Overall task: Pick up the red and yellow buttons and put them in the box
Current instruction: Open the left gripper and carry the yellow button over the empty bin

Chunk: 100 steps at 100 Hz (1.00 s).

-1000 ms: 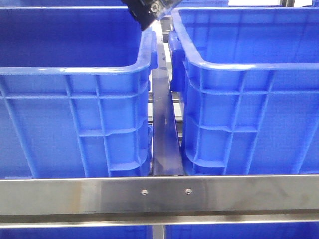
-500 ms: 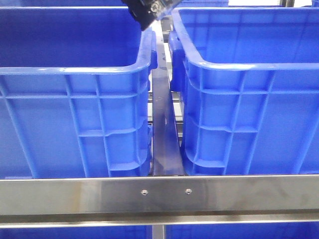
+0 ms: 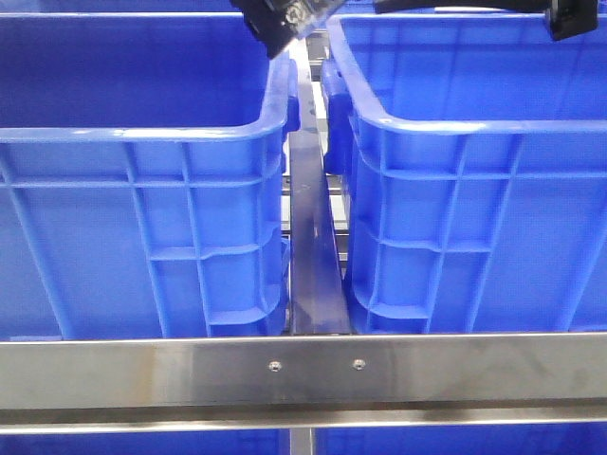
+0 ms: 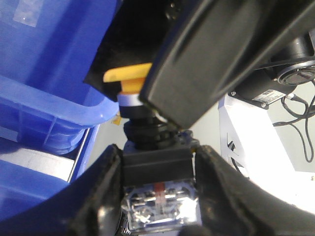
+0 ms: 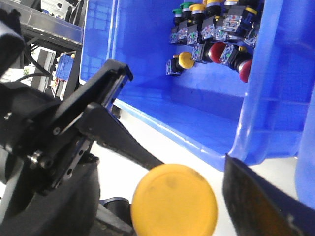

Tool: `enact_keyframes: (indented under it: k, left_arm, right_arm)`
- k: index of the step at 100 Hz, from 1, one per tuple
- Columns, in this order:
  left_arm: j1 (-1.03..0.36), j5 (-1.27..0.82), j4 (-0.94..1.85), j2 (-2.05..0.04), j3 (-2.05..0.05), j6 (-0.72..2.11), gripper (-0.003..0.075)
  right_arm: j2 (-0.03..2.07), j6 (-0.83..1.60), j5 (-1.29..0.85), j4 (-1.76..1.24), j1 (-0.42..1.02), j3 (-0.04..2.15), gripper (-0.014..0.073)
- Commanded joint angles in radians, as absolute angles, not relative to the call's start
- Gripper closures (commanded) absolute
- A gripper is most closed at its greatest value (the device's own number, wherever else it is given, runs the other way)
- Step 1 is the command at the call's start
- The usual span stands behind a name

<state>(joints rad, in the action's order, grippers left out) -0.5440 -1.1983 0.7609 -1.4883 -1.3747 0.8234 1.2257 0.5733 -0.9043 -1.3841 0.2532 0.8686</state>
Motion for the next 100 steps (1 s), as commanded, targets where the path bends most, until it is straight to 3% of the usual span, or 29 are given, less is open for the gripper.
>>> enact_keyframes:
  k: [1, 24, 55, 62, 79, 84, 100]
  left_arm:
    - [-0.551, -1.185, 0.835, -1.446, -1.412, 0.826, 0.0532]
    - [-0.551, -1.185, 0.835, -1.446, -1.412, 0.826, 0.0532]
    - [-0.551, -1.193, 0.835, -1.446, -1.412, 0.826, 0.0519]
    - [-0.551, -1.203, 0.835, -1.446, -1.412, 0.826, 0.045]
    - [-0.551, -1.202, 0.835, -1.446, -1.412, 0.826, 0.0137]
    - [-0.551, -1.211, 0.835, -1.446, -1.412, 0.826, 0.0108]
    - [-0.551, -1.229, 0.835, -1.446, -1.412, 0.826, 0.0113]
  right_arm:
    - [1.207, 0.591, -0.914, -1.448, 0.257, 0.905, 0.0065]
    - [1.207, 0.591, -0.917, -1.448, 0.257, 0.905, 0.03]
    - [1.207, 0.591, -0.917, -1.448, 0.257, 0.905, 0.0307]
    - [1.207, 0.591, -0.917, -1.448, 0.257, 0.905, 0.0307]
    - [1.207, 0.591, -0.916, -1.448, 0.257, 0.905, 0.0307]
    - [1.207, 0.592, -0.912, -1.448, 0.257, 0.905, 0.0307]
    - [1.207, 0.662, -0.867, -1.411, 0.204, 0.932, 0.0307]
